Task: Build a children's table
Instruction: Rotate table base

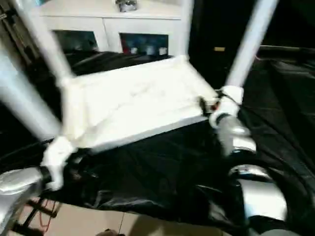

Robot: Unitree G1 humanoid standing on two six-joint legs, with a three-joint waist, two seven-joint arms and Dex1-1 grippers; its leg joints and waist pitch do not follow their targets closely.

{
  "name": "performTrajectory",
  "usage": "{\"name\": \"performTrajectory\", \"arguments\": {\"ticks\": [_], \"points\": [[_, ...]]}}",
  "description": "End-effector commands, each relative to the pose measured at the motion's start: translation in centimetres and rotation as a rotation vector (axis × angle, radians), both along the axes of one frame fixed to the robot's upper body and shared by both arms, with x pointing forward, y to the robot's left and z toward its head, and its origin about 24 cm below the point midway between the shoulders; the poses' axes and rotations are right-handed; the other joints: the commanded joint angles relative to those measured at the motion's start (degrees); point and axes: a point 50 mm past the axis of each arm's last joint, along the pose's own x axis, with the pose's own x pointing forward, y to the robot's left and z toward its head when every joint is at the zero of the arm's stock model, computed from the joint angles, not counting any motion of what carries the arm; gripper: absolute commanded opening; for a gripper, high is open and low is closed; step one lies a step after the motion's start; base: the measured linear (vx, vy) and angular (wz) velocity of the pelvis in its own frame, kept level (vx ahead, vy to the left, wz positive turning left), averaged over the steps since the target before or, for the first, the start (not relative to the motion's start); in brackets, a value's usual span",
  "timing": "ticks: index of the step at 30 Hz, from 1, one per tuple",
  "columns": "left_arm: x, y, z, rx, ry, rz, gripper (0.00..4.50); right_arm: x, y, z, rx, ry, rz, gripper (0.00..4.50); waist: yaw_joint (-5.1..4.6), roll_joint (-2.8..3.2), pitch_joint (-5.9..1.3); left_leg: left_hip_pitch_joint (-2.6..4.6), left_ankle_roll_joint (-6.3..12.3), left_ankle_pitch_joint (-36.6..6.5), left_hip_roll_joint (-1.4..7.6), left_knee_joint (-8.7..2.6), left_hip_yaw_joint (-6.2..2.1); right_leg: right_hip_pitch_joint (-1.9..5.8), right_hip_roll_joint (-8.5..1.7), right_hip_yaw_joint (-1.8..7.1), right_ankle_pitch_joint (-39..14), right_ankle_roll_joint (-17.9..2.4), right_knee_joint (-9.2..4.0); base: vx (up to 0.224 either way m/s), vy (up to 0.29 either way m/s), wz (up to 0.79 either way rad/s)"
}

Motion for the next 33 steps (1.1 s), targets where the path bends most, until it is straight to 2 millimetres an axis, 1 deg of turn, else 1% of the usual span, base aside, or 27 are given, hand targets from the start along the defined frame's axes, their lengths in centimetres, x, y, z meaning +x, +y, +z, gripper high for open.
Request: {"name": "performTrajectory", "arguments": {"ticks": [1,3,4,8,9,10,11,12,14,15,16,17,19,20,21,22,23,24,25,26,27,28,29,30,31,32,33], "points": [[-0.6,0.2,0.8,-0.053,-0.037,-0.003,4.42,0.1,-0.4,0.6,-0.027,-0.031,-0.001,3.77,-0.72,-0.54,-3.73,0.68,3.93,-7.0,1.17,-3.43,0.15,2.67,-1.83,1.74,-3.4,-14.1,-3.67,0.0,0.0,0.0],[-1.0,0.2,1.0,-0.09,-0.044,-0.004,4.42,0.1,-0.1,0.5,-0.04,-0.036,0.026,3.77,-0.91,-0.37,-3.67,0.69,4.0,-7.6,1.2,-3.48,0.16,2.61,-1.78,1.65,-3.8,-14.4,-3.79,0.0,0.0,0.0],[-1.5,0.3,1.1,-0.132,-0.044,-0.009,4.42,0.1,0.4,0.4,-0.054,-0.043,0.073,3.77,-1.15,-0.59,-3.64,0.47,4.26,-7.9,1.17,-3.47,0.15,2.74,-1.87,1.62,-3.8,-14.8,-3.75,0.0,0.0,0.0],[-2.1,0.7,1.2,-0.165,-0.027,-0.006,4.42,-0.1,1.2,0.4,-0.081,-0.059,0.162,3.77,-1.57,-0.56,-3.45,0.48,4.6,-8.9,1.32,-3.55,0.15,2.72,-1.75,1.58,-6.0,-14.6,-3.92,0.0,0.0,0.0],[-2.5,1.4,1.2,-0.167,-0.014,0.007,4.42,-0.3,1.6,0.3,-0.084,-0.063,0.215,3.77,-1.65,-0.78,-3.44,0.56,4.77,-8.7,1.31,-3.52,0.19,2.64,-1.66,1.61,-5.9,-14.6,-3.96,0.0,0.0,0.0],[-3.1,3.0,1.4,-0.162,-0.005,0.047,4.42,-1.1,2.4,-0.1,-0.094,-0.06,0.326,3.77,-1.57,-1.11,-3.36,0.42,5.19,-8.5,1.24,-3.45,0.24,2.79,-1.56,1.63,-5.5,-14.3,-3.95,0.0,0.0,0.0],[-3.1,3.6,1.5,-0.167,-0.005,0.073,4.42,-1.4,2.4,-0.2,-0.105,-0.056,0.349,3.77,-1.6,-0.84,-3.31,0.09,5.63,-7.5,1.35,-3.59,0.12,2.88,-1.53,1.56,-4.9,-13.3,-3.77,0.0,0.0,0.0],[-3.2,4.7,1.7,-0.172,-0.005,0.107,4.42,-2.0,2.5,-0.5,-0.119,-0.051,0.378,3.77,-1.49,-0.6,-3.61,0.74,5.65,-7.1,1.46,-3.44,0.19,2.57,-1.33,1.56,-4.2,-13.2,-3.83,0.0,0.0,0.0],[-3.4,5.7,2.0,-0.17,0.001,0.134,4.42,-2.8,2.5,-0.7,-0.129,-0.049,0.404,3.77,-1.46,-0.74,-3.32,0.7,5.14,-8.2,1.38,-3.69,0.2,2.53,-1.15,1.57,-4.7,-13.4,-4.04,0.0,0.0,0.0],[-3.4,5.7,2.0,-0.17,0.001,0.134,4.42,-2.8,2.5,-0.7,-0.129,-0.049,0.404,3.77,-1.39,-0.69,-3.34,0.8,4.88,-9.0,1.5,-3.73,0.21,2.43,-1.27,1.63,-5.4,-13.4,-4.04,0.0,0.0,0.0],[-3.6,6.5,2.4,-0.17,0.012,0.151,4.42,-3.7,2.4,-1.0,-0.166,-0.038,0.437,3.77,-1.29,-0.48,-3.12,1.04,4.09,-11.0,1.51,-3.95,0.19,2.28,-1.22,1.66,-7.9,-12.9,-4.38,0.0,0.0,0.0],[-3.6,6.8,2.6,-0.171,0.013,0.153,4.42,-4.2,2.3,-1.2,-0.174,-0.033,0.453,3.77,-1.15,-0.21,-3.18,1.17,3.7,-11.7,1.59,-3.97,0.16,2.2,-1.32,1.73,-8.5,-12.7,-4.3,0.0,0.0,0.0],[-3.5,7.1,2.9,-0.169,0.01,0.156,4.42,-4.8,2.2,-1.4,-0.18,-0.021,0.481,3.77,-1.28,-0.33,-2.96,1.07,2.6,-13.6,1.59,-4.42,0.0,2.25,-1.36,1.8,-11.1,-12.0,-4.57,0.0,0.0,0.0],[-3.0,7.5,3.3,-0.165,-0.019,0.174,4.42,-5.5,2.1,-1.6,-0.18,-0.007,0.5,3.77,-1.23,0.21,-2.85,1.36,1.58,-15.5,1.63,-4.56,-0.11,2.02,-1.37,1.95,-12.4,-11.4,-4.73,0.0,0.0,0.0],[-2.9,7.6,3.4,-0.164,-0.028,0.179,4.42,-5.6,2.0,-1.6,-0.18,-0.004,0.501,3.77,-1.27,0.05,-2.73,1.43,1.5,-16.0,1.56,-4.6,0.0,1.95,-1.27,2.01,-12.6,-11.0,-5.03,0.0,0.0,0.0],[-1.7,7.9,3.9,-0.15,-0.105,0.207,4.42,-6.3,1.9,-1.8,-0.172,0.012,0.497,3.77,-1.27,0.51,-2.8,1.52,0.87,-16.5,1.52,-4.68,-0.17,2.03,-1.42,2.06,-12.4,-11.1,-4.87,0.0,0.0,0.0],[-1.2,7.9,4.1,-0.143,-0.138,0.215,4.42,-6.5,1.9,-1.8,-0.169,0.02,0.49,3.77,-1.29,0.32,-2.7,1.51,0.83,-16.6,1.37,-4.7,-0.15,2.05,-1.26,2.03,-12.6,-10.6,-5.21,0.0,0.0,0.0],[-0.6,7.8,4.2,-0.144,-0.171,0.224,4.42,-6.6,1.8,-1.9,-0.166,0.03,0.479,3.77,-1.36,0.07,-3.0,1.43,0.39,-15.6,1.33,-4.61,-0.3,2.31,-1.43,2.1,-10.5,-10.6,-4.91,0.0,0.0,0.0],[0.3,7.6,4.3,-0.153,-0.212,0.235,4.42,-6.7,1.8,-2.2,-0.172,0.047,0.467,3.77,-1.41,-0.07,-3.07,1.18,0.31,-15.1,1.37,-4.68,-0.4,2.61,-1.58,2.04,-9.8,-10.9,-4.72,0.0,0.0,0.0],[1.1,7.1,4.5,-0.178,-0.238,0.234,4.42,-6.7,1.8,-2.5,-0.182,0.066,0.456,3.77,-1.39,-0.29,-3.11,1.25,0.17,-14.4,1.29,-4.56,-0.29,2.52,-1.59,2.03,-9.8,-10.9,-4.79,0.0,0.0,0.0],[1.4,6.9,4.5,-0.187,-0.243,0.233,4.42,-6.7,1.8,-2.6,-0.185,0.072,0.453,3.77,-1.35,-0.23,-3.12,1.33,0.02,-14.2,1.24,-4.48,-0.24,2.5,-1.66,2.08,-9.8,-11.0,-4.75,0.0,0.0,0.0],[1.7,6.7,4.5,-0.197,-0.25,0.232,4.42,-6.7,1.7,-2.7,-0.189,0.082,0.45,3.77,-1.35,-0.12,-3.31,1.04,0.02,-13.3,1.33,-4.47,-0.38,2.78,-1.9,2.07,-9.0,-11.3,-4.51,0.0,0.0,0.0],[2.6,6.1,4.6,-0.227,-0.262,0.23,4.42,-6.7,1.7,-2.9,-0.211,0.112,0.441,3.77,-1.65,-0.29,-3.21,0.87,0.02,-12.4,1.15,-4.44,-0.31,2.87,-1.62,2.0,-8.2,-11.1,-4.49,0.0,0.0,0.0],[2.6,6.1,4.6,-0.227,-0.262,0.23,4.42,-6.7,1.7,-2.9,-0.211,0.112,0.441,3.77,-1.51,-0.28,-3.42,1.11,0.08,-11.9,1.13,-4.26,-0.24,2.83,-1.68,2.05,-7.5,-11.3,-4.43,0.0,0.0,0.0],[3.6,5.7,4.5,-0.24,-0.266,0.237,4.42,-6.8,1.7,-3.1,-0.244,0.147,0.433,3.77,-1.69,-0.02,-3.55,0.89,0.35,-10.4,1.07,-4.12,-0.29,3.02,-1.72,2.04,-5.4,-11.7,-4.16,0.0,0.0,0.0],[3.6,5.7,4.5,-0.24,-0.266,0.237,4.42,-6.8,1.7,-3.1,-0.244,0.147,0.433,3.77,-1.75,-0.09,-3.53,0.95,0.59,-10.1,1.0,-4.04,-0.19,2.91,-1.6,2.01,-5.0,-11.7,-4.31,0.0,0.0,0.0],[4.6,5.1,4.3,-0.265,-0.261,0.239,4.42,-6.6,1.7,-3.2,-0.266,0.164,0.418,3.77,-1.91,-0.35,-3.72,0.86,0.82,-9.1,0.97,-3.88,-0.21,3.14,-1.68,2.0,-3.6,-12.1,-4.07,0.0,0.0,0.0]]}}
